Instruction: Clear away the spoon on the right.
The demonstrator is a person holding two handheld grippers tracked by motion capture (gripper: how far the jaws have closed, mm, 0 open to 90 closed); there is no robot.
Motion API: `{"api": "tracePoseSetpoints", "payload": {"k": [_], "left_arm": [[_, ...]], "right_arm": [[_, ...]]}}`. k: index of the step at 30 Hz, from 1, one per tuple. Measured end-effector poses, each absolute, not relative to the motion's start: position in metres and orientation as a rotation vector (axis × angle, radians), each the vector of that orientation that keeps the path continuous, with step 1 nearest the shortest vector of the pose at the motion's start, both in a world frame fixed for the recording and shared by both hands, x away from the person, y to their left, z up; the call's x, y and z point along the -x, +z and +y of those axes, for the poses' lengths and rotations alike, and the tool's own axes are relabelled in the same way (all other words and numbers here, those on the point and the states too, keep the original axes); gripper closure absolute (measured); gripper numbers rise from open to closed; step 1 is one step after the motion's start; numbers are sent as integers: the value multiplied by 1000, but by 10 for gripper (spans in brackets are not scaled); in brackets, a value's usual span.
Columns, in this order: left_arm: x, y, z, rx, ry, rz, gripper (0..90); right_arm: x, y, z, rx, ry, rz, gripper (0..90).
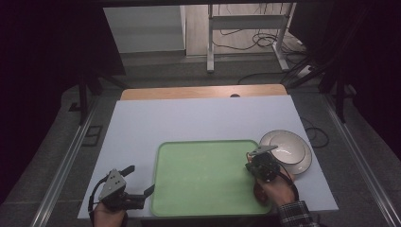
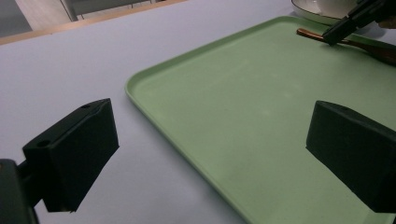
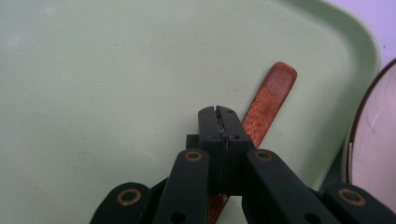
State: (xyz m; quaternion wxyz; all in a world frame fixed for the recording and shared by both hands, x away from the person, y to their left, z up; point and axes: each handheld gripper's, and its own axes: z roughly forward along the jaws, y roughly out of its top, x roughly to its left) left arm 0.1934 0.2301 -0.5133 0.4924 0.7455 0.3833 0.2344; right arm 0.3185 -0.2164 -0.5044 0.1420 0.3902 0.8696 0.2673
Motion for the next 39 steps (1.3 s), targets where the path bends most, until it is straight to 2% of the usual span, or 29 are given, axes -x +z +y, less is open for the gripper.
{"api": "tracePoseSetpoints", "payload": {"k": [14, 21, 34, 35, 36, 39], "left_arm": [[-193, -513, 230, -1811, 574, 933, 21], [-193, -513, 230, -1811, 575, 933, 22], [-193, -513, 230, -1812, 575, 932, 22], [-193, -513, 230, -1812, 575, 932, 21], [-193, -513, 230, -1812, 575, 932, 22], [-193, -513, 230, -1813, 575, 933, 21]], "right_arm": [[-322, -504, -223, -1166, 787, 2486, 895], [-321, -503, -223, -1152, 807, 2482, 853], [-319, -499, -222, -1120, 844, 2471, 725], [-318, -497, -222, -1108, 850, 2465, 675], [-318, -497, -222, -1108, 850, 2465, 675], [-317, -494, -223, -1107, 870, 2455, 600]]}}
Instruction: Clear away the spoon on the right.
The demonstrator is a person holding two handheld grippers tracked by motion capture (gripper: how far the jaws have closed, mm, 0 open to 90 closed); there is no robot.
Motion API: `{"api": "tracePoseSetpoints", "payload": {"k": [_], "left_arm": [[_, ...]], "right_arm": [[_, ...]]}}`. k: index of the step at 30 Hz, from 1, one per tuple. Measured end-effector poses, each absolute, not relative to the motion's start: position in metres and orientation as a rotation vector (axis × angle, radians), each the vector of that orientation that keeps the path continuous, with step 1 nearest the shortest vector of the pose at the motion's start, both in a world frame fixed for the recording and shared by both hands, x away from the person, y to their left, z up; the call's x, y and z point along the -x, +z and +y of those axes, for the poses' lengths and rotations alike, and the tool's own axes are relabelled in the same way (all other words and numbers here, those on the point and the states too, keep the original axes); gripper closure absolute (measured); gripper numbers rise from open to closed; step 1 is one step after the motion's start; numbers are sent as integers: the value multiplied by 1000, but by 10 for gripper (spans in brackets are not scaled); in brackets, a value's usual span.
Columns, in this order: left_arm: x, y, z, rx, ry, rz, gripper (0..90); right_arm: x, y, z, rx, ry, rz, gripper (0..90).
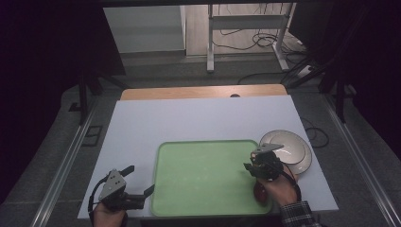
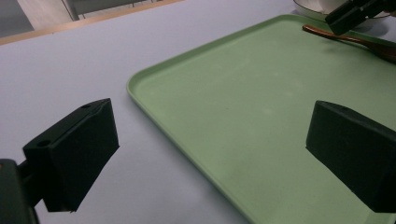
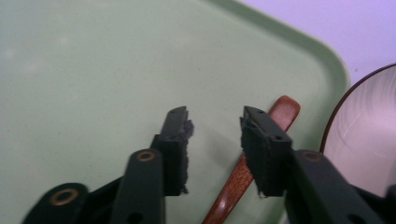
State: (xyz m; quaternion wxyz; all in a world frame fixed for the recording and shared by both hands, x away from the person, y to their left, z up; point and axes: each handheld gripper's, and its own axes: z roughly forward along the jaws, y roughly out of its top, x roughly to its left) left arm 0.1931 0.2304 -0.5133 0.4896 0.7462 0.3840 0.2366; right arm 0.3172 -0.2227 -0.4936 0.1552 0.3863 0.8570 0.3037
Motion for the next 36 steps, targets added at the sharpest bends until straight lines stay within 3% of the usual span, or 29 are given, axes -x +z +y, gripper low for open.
{"api": "tracePoseSetpoints", "payload": {"k": [9, 17, 24, 36], "left_arm": [[-193, -513, 231, -1813, 576, 934, 22], [-193, -513, 231, -1810, 576, 937, 22], [-193, -513, 232, -1810, 578, 937, 22], [-193, -513, 232, -1811, 577, 939, 22]], "right_arm": [[-315, -482, -225, -1087, 914, 2391, 344], [-314, -475, -227, -1082, 926, 2351, 219], [-309, -472, -226, -1087, 896, 2301, 46], [-298, -468, -240, -1125, 939, 2285, 11]]}}
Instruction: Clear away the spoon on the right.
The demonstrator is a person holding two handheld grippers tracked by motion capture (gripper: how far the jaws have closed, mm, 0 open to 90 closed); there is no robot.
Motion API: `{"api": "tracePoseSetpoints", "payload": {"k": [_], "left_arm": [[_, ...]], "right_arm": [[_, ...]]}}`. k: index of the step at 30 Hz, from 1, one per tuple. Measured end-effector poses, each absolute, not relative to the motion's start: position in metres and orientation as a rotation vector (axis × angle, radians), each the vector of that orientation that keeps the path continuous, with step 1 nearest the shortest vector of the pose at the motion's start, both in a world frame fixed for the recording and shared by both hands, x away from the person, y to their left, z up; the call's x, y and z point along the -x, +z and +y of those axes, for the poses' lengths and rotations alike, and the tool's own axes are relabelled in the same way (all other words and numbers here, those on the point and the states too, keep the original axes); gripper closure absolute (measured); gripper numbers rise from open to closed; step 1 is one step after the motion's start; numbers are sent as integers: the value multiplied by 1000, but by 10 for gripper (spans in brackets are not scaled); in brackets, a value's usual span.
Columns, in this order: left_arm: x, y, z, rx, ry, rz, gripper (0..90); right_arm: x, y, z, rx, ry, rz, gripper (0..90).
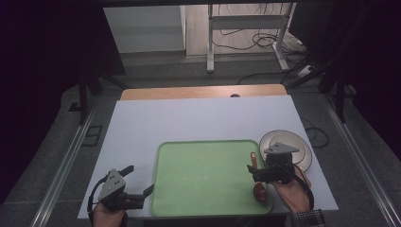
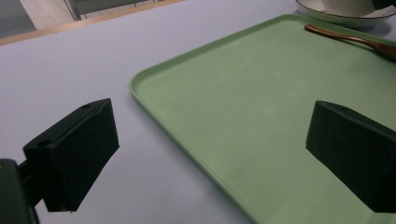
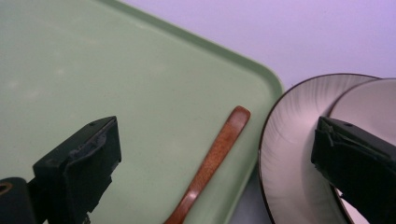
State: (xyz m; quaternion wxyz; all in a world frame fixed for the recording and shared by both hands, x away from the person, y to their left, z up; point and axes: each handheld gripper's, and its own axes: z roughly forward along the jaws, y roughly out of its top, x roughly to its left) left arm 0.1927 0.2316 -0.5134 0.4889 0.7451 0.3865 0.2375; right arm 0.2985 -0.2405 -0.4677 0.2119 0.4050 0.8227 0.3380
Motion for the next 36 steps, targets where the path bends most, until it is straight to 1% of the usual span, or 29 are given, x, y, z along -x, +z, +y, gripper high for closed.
{"api": "tracePoseSetpoints", "payload": {"k": [2, 21, 36], "left_arm": [[-193, -513, 232, -1811, 579, 938, 22], [-193, -514, 233, -1801, 573, 938, 23], [-193, -513, 233, -1795, 573, 938, 22]], "right_arm": [[-295, -467, -244, -1130, 957, 2276, 0], [-270, -459, -263, -1088, 1000, 2245, 0], [-249, -463, -282, -1121, 990, 2219, 0]]}}
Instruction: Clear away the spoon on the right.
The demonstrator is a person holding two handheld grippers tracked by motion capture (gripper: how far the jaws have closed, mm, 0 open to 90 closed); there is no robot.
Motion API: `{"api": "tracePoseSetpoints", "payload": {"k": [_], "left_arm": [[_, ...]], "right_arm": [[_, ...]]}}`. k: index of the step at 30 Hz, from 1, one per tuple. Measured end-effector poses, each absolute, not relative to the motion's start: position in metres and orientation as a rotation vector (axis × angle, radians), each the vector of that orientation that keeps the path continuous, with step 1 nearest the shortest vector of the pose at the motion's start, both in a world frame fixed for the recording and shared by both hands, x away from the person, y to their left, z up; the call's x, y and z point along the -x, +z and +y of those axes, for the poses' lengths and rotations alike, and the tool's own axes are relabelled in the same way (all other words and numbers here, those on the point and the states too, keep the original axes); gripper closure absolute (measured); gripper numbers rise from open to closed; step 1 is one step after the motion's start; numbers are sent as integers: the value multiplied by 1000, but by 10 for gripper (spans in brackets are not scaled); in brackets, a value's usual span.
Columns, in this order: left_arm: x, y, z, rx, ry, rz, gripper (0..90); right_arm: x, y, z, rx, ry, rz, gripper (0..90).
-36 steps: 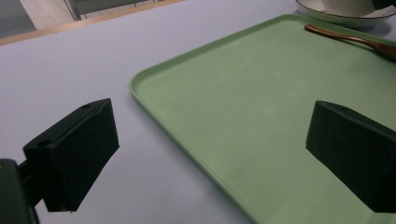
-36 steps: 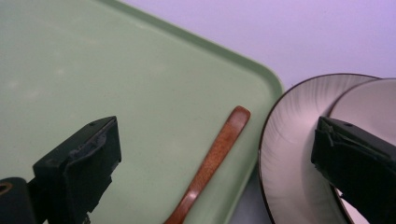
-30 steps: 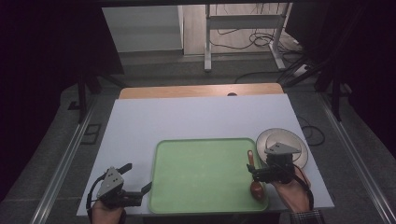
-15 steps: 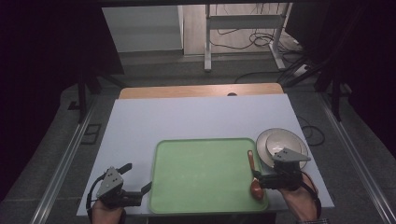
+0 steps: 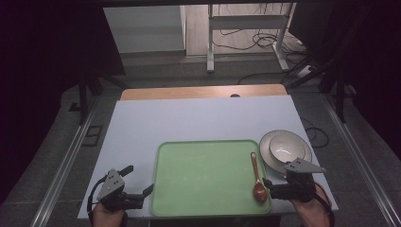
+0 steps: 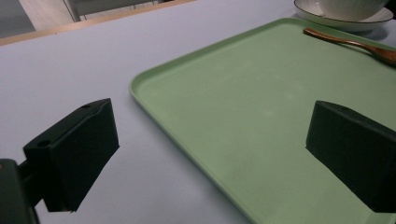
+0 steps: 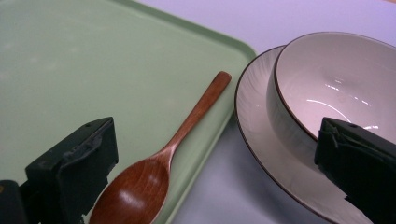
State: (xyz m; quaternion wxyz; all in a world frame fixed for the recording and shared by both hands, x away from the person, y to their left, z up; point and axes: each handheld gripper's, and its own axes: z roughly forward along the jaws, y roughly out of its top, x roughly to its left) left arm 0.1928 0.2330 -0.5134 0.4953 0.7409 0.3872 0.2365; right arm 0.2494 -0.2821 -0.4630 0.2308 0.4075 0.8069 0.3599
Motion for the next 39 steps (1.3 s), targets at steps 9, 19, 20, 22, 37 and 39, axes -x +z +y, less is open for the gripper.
{"api": "tracePoseSetpoints", "payload": {"k": [9, 19, 20, 22, 37, 39], "left_arm": [[-193, -513, 233, -1792, 574, 940, 22], [-193, -514, 233, -1794, 574, 942, 22], [-193, -514, 233, -1794, 574, 943, 22], [-193, -514, 233, -1795, 573, 943, 22], [-193, -514, 232, -1796, 570, 942, 23], [-194, -514, 232, -1798, 572, 941, 23]], "right_arm": [[-242, -463, -288, -1128, 993, 2207, 0], [-231, -465, -304, -1172, 1015, 2170, 0], [-229, -466, -307, -1186, 1017, 2166, 0], [-229, -467, -308, -1187, 1019, 2163, 0], [-227, -488, -329, -1311, 962, 2192, 0], [-227, -489, -330, -1317, 953, 2194, 0]]}}
